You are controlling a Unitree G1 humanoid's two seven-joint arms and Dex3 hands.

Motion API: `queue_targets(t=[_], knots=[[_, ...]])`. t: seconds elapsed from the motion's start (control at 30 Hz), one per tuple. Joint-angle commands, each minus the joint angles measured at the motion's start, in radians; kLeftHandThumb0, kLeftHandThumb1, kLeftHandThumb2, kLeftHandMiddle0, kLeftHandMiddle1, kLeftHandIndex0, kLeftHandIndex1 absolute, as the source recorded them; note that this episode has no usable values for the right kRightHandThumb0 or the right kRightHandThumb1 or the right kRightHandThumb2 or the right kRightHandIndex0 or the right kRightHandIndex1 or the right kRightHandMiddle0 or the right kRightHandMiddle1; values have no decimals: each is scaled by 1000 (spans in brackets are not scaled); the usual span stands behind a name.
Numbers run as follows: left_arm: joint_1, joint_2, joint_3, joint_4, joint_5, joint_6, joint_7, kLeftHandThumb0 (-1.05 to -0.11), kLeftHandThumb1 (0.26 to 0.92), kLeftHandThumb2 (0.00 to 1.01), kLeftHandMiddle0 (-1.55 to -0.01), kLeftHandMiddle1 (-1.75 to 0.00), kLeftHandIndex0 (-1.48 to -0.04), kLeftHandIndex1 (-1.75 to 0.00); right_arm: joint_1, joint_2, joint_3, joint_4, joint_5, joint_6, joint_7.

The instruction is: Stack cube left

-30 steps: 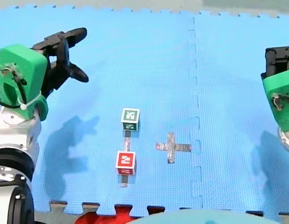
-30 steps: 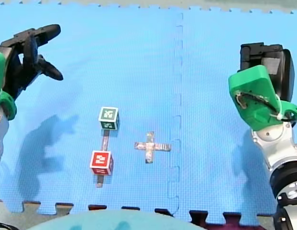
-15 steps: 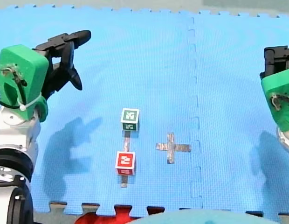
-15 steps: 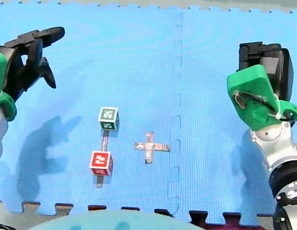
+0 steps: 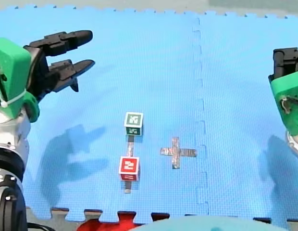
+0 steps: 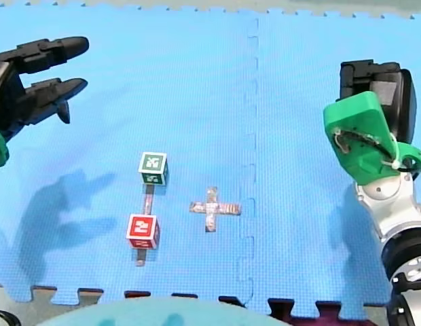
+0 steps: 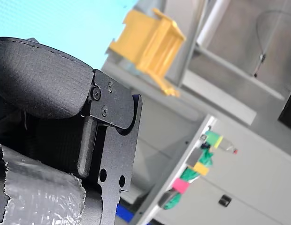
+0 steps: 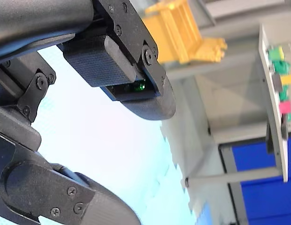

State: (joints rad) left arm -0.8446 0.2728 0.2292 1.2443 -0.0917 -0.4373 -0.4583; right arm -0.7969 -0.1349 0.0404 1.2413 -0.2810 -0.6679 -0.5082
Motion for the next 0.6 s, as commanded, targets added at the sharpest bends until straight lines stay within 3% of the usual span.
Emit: queue_targets(t=[0.0,0.37,0.57], knots=[[1,13,-3,-14,-4,-2,-17,-517,641,10,-952,-1746,-653,0,-4,-3,-3,-1,4,-2,1],[43,42,-2,-48,-19,-29,-103,-512,639,3,-947,-1746,-743,-37,-6,0,7,0,-12,1,-21],[117,64,-46,-152,8,-62,-123,-620,617,2,-947,-1746,-923,-94,-7,-1,14,0,-24,0,-43]])
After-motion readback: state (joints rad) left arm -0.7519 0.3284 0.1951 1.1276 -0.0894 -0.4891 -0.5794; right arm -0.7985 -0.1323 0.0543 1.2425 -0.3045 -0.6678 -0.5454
